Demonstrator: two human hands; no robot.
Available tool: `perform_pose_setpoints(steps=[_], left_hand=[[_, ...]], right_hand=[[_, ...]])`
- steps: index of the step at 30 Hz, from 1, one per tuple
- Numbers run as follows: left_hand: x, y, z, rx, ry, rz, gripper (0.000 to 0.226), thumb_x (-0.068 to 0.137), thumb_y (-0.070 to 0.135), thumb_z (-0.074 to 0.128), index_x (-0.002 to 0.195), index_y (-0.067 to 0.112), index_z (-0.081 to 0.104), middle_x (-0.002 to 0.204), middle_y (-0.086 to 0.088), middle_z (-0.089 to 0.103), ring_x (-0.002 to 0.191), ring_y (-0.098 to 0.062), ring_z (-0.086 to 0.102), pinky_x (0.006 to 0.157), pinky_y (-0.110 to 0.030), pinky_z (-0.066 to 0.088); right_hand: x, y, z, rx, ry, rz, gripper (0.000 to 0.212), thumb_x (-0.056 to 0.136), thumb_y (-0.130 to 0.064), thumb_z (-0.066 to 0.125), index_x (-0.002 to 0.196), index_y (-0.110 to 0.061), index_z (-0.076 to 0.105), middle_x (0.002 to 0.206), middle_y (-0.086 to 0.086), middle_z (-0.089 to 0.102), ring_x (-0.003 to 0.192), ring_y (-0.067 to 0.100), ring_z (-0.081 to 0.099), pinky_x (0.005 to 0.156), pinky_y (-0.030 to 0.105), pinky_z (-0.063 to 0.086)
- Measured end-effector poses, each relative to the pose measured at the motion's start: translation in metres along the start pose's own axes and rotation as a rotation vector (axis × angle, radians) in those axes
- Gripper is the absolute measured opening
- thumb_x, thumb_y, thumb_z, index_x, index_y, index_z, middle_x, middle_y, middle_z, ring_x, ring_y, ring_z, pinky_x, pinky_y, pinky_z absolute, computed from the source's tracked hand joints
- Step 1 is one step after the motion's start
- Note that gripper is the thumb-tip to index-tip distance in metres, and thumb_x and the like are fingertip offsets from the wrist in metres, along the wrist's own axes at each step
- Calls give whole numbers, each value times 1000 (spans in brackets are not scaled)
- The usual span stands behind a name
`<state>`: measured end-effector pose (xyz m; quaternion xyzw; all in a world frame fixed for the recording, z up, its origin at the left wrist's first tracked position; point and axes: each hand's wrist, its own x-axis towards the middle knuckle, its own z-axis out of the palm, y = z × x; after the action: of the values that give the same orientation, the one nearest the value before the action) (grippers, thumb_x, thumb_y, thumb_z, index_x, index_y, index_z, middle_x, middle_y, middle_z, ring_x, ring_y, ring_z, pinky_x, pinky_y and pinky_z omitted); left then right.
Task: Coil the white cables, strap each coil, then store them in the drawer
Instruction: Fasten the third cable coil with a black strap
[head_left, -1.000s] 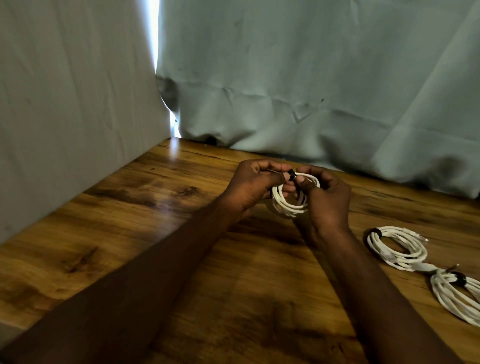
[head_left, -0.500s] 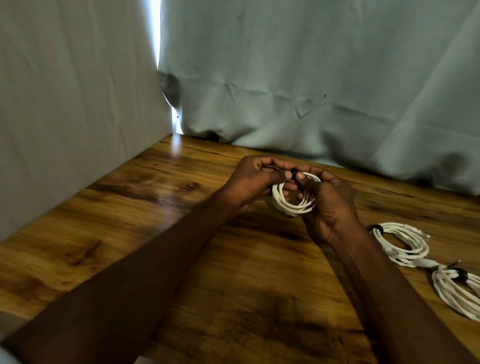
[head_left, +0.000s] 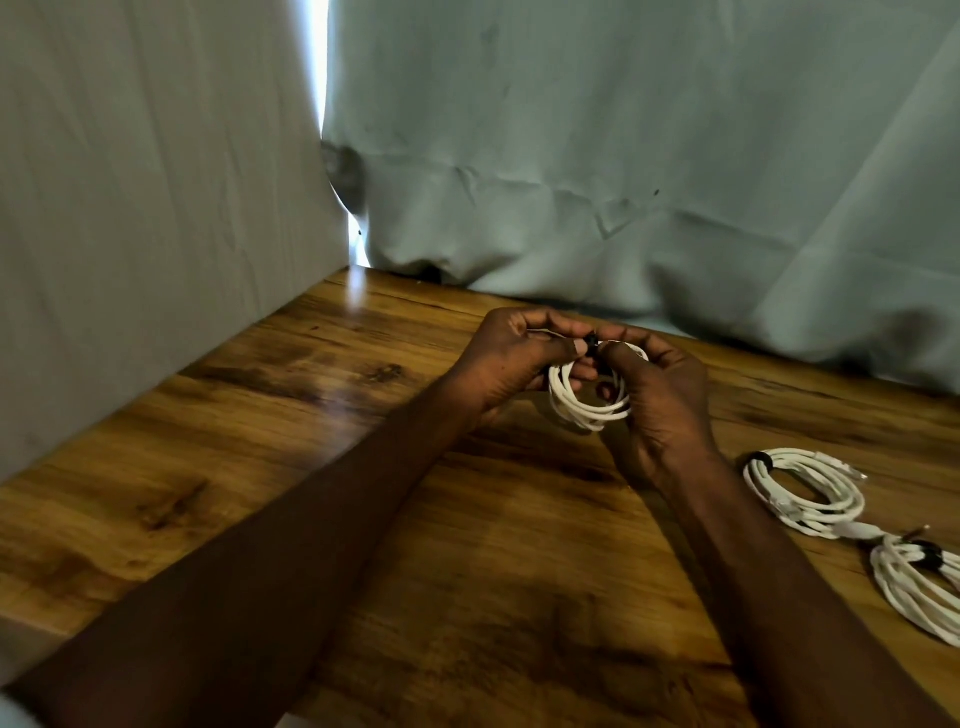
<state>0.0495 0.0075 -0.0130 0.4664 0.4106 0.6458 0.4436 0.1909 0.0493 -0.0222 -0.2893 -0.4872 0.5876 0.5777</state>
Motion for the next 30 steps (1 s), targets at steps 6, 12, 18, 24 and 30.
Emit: perform_pose_setpoints(steps=[6, 12, 18, 24, 30], left_hand=[[0, -1, -2, -3, -13, -12, 23, 91, -9, 65, 114, -11, 65, 102, -34, 71, 79, -30, 75, 80, -40, 64], [4, 0, -4, -108, 8, -73, 25, 90, -4, 68, 115, -4, 67, 104, -30, 73, 82, -29, 76, 82, -39, 63], [7, 1, -10, -116, 32, -115, 23, 89, -4, 68, 112, -2, 70, 101, -27, 74, 82, -30, 76, 77, -37, 64], [6, 6, -11, -108, 27, -133, 23, 90, -4, 66, 113, -4, 70, 93, -29, 73, 74, -30, 75, 66, -31, 62], [-1, 2, -3, -94, -7, -195, 27, 91, -4, 65, 117, -8, 67, 103, -34, 71, 79, -32, 75, 65, -30, 62]], right_hand=[[-3, -7, -2, -11, -19, -6, 19, 87, 12, 66, 104, 8, 72, 87, 21, 74, 69, 26, 72, 61, 29, 58], [-5, -14, 0, -22, -97, -42, 28, 89, 15, 62, 116, 12, 67, 92, 21, 74, 69, 20, 73, 61, 27, 60], [-9, -11, 3, -400, -66, -306, 22, 88, 17, 64, 105, 6, 71, 88, 9, 74, 68, 2, 70, 62, 17, 53], [-8, -4, -3, -670, -43, -498, 22, 90, 2, 69, 100, -16, 76, 90, -8, 76, 75, 7, 72, 67, 17, 53], [-7, -12, -7, -744, -39, -518, 13, 95, -9, 71, 94, -22, 75, 86, -11, 74, 80, 1, 70, 70, 15, 50]])
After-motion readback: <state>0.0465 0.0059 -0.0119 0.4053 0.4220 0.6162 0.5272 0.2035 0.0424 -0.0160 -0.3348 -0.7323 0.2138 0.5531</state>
